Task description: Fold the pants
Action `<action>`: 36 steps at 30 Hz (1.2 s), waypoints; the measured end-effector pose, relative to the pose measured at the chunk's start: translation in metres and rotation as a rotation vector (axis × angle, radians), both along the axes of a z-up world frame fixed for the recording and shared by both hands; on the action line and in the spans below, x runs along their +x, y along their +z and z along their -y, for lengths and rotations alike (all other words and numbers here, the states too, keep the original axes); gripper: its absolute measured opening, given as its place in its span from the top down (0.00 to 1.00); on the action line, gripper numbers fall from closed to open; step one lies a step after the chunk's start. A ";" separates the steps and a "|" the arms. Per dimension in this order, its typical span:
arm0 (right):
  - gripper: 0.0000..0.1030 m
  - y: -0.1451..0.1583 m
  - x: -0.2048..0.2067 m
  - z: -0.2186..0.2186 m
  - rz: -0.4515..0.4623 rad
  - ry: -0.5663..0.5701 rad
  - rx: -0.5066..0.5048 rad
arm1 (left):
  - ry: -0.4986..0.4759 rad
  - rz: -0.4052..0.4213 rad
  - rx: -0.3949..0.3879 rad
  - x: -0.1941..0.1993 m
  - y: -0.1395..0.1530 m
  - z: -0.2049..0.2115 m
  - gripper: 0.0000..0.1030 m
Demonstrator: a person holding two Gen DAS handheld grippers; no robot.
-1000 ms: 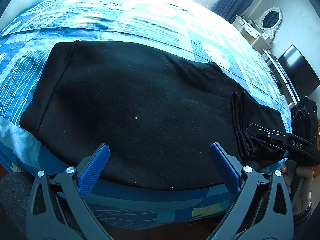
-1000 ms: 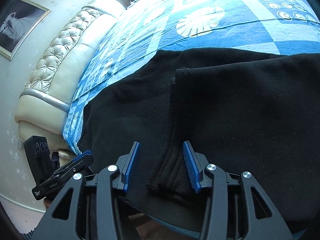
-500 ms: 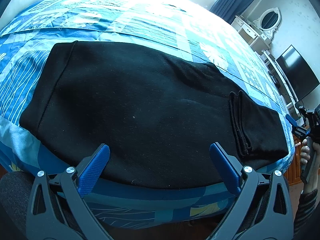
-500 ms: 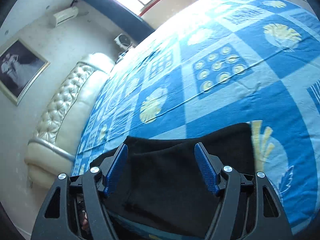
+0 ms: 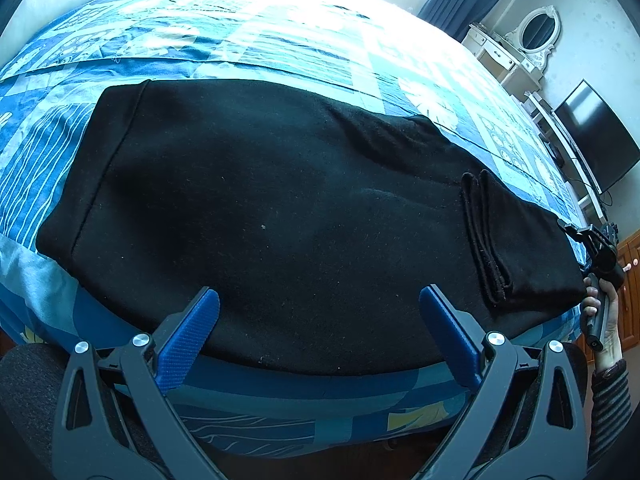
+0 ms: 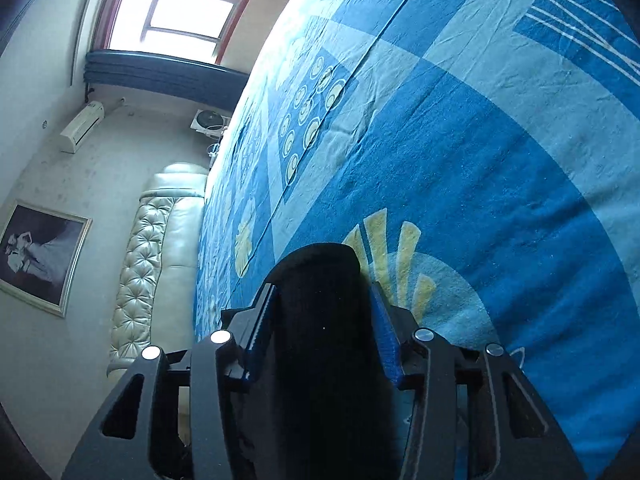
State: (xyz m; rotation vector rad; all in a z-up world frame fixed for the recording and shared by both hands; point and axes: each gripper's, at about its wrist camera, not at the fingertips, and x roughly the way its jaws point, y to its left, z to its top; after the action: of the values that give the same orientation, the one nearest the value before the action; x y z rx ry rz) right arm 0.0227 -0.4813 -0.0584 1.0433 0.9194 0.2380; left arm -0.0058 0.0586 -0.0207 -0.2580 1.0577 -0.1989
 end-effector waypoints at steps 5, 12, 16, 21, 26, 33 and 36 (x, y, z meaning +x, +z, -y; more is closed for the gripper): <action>0.77 -0.008 0.000 -0.001 -0.005 -0.001 0.013 | -0.002 0.002 0.005 -0.001 -0.001 0.001 0.03; 0.69 -0.014 -0.017 0.011 -0.007 0.027 0.145 | -0.012 0.003 0.009 -0.001 0.000 0.002 0.03; 0.64 -0.009 -0.037 0.008 -0.022 0.103 0.141 | -0.004 -0.003 -0.013 0.000 -0.001 -0.002 0.03; 0.63 -0.010 -0.062 0.003 -0.031 0.201 0.133 | -0.011 0.000 0.005 0.000 -0.002 0.001 0.03; 0.77 -0.010 -0.062 -0.006 -0.078 0.250 0.018 | -0.013 0.002 0.015 0.000 -0.004 0.001 0.03; 0.74 -0.007 -0.068 -0.001 -0.065 0.206 0.018 | -0.015 0.003 0.012 0.001 -0.003 0.001 0.03; 0.72 0.008 -0.077 0.008 -0.030 0.074 -0.062 | -0.008 0.003 -0.002 0.000 -0.001 -0.001 0.03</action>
State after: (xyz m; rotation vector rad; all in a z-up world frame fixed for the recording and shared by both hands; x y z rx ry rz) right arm -0.0548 -0.4896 -0.0509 0.9586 0.9883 0.2543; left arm -0.0057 0.0598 -0.0214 -0.2548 1.0557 -0.2078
